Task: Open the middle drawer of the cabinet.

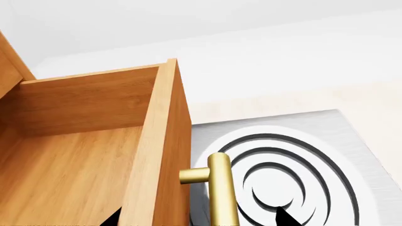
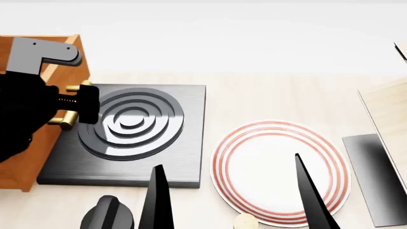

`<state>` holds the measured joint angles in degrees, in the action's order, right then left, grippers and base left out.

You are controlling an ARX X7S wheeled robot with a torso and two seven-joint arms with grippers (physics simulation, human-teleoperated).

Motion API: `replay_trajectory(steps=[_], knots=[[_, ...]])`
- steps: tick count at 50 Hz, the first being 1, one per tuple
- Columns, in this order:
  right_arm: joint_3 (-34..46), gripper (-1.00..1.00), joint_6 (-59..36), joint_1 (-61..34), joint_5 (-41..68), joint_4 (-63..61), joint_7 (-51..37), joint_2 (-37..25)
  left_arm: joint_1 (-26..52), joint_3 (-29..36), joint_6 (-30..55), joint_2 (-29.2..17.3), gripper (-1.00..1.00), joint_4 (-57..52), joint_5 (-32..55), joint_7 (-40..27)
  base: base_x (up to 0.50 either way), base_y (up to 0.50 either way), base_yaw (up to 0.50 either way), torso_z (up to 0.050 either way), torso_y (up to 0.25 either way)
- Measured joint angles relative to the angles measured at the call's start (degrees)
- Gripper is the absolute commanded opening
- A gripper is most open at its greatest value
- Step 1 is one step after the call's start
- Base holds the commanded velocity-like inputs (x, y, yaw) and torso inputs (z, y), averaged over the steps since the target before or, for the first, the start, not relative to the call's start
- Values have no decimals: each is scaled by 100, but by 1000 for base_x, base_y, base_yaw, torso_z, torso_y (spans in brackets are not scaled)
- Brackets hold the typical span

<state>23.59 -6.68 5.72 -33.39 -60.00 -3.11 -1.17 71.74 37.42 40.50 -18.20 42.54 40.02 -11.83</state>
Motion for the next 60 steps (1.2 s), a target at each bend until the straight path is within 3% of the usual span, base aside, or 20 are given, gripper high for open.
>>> replay_trajectory(steps=[24,60], knots=[[-6,100,83,67,-5,0,14,0,-266,-260,391,53,100,-824,337,-639,0,0,0,0,0],[-3,100,73,50,21,0,52,-1,-502,-425,670,71,100,-1546,548,-972,0,0,0,0,0]])
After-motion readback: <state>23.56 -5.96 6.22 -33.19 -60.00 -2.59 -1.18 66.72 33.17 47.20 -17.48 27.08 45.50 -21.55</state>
